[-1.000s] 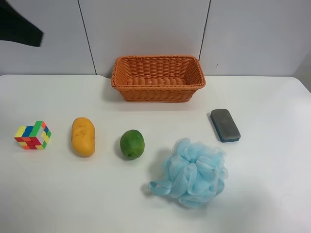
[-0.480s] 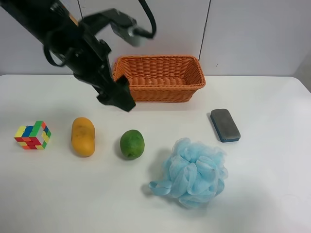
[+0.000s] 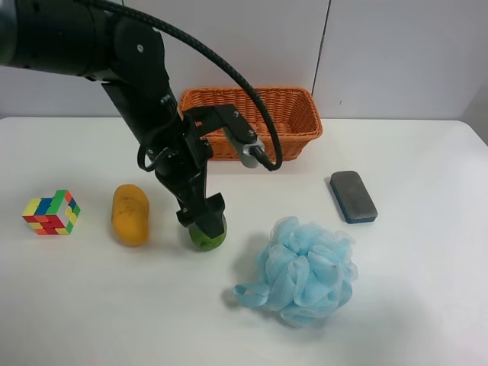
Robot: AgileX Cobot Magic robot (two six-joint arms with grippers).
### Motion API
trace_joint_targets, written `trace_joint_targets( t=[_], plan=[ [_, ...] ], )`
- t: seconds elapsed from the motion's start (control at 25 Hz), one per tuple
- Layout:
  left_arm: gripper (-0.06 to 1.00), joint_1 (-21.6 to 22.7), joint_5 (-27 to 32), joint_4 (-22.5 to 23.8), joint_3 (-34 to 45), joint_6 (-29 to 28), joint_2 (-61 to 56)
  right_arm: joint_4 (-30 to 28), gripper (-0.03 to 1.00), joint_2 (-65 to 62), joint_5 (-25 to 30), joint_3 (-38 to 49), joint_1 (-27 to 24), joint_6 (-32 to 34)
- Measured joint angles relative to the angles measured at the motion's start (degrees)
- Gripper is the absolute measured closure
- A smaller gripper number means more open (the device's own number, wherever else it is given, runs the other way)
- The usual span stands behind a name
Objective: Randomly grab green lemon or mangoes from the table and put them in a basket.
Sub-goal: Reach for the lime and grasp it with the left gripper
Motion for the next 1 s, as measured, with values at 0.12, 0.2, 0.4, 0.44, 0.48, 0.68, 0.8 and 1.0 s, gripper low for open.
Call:
trace_joint_targets(
  t=[0.12, 0.2, 0.4, 0.44, 0.48, 0.68, 0.8, 1.0],
  plan=[
    [-0.05, 0.00, -1.59, 0.28, 0.18, 1.15, 1.88, 0.00, -0.02, 0.00, 0.00, 0.00, 0.00, 0.00],
    [-0.05, 0.00, -3.10, 0.34, 0.35, 1.45, 3.06, 0.00, -0.02, 0.00, 0.00, 0.00, 0.00, 0.00],
    [-0.05, 0.00, -5.83, 0.39, 0.35, 2.01, 5.68, 0.00, -0.02, 0.00, 0.00, 0.00, 0.00, 0.00],
    [-0.05, 0.00, -6.10, 0.39, 0.35, 2.14, 6.08, 0.00, -0.02, 0.00, 0.00, 0.00, 0.00, 0.00],
    [-0.05, 0.00, -6.38, 0.39, 0.35, 2.20, 6.65, 0.00, -0.02, 0.00, 0.00, 0.00, 0.00, 0.00],
    [-0.05, 0.00, -6.64, 0.39, 0.41, 2.61, 8.84, 0.00, -0.02, 0.00, 0.00, 0.00, 0.00, 0.00],
    [-0.05, 0.00, -7.06, 0.39, 0.41, 3.04, 9.75, 0.00, -0.02, 0.00, 0.00, 0.00, 0.00, 0.00],
    [-0.05, 0.00, -9.12, 0.39, 0.41, 4.02, 10.03, 0.00, -0.02, 0.00, 0.00, 0.00, 0.00, 0.00]
  ],
)
